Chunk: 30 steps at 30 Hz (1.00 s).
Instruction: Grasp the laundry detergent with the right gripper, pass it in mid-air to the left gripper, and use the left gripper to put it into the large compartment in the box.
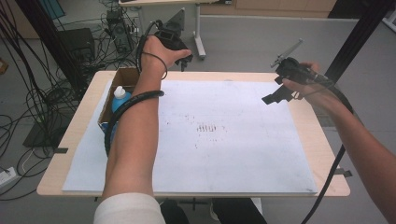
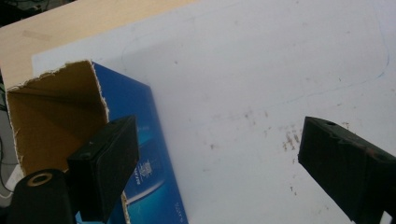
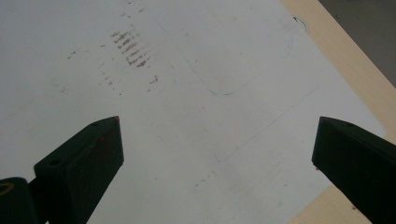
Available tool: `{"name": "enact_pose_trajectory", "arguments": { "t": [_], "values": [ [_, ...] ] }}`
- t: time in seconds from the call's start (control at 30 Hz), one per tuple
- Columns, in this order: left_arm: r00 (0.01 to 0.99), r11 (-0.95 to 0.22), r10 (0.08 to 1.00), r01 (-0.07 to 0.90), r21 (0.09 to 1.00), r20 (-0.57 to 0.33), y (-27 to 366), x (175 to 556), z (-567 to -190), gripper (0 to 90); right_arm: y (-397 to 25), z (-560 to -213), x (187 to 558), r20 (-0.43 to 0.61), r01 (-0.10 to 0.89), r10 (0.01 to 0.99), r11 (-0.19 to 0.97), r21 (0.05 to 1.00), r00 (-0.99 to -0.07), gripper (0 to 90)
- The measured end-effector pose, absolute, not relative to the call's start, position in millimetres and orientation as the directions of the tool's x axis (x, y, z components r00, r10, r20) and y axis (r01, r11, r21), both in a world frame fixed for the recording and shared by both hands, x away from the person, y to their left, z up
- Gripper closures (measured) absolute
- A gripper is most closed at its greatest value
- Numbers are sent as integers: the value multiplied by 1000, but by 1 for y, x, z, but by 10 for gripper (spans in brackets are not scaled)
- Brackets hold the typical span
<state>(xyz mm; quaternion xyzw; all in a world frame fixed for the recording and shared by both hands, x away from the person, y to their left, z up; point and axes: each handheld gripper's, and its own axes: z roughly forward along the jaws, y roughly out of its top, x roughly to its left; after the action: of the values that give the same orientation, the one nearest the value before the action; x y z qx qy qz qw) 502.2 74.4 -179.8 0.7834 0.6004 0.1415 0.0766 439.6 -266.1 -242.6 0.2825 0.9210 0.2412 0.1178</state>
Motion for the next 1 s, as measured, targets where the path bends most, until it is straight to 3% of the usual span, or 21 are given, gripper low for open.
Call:
{"name": "enact_pose_trajectory", "arguments": {
  "t": [1.0],
  "values": [
    [230,-261,963,923,283,140,71,503,-180,122,-270,-246,439,-67,463,571,724,511,-818,22]
  ]
}}
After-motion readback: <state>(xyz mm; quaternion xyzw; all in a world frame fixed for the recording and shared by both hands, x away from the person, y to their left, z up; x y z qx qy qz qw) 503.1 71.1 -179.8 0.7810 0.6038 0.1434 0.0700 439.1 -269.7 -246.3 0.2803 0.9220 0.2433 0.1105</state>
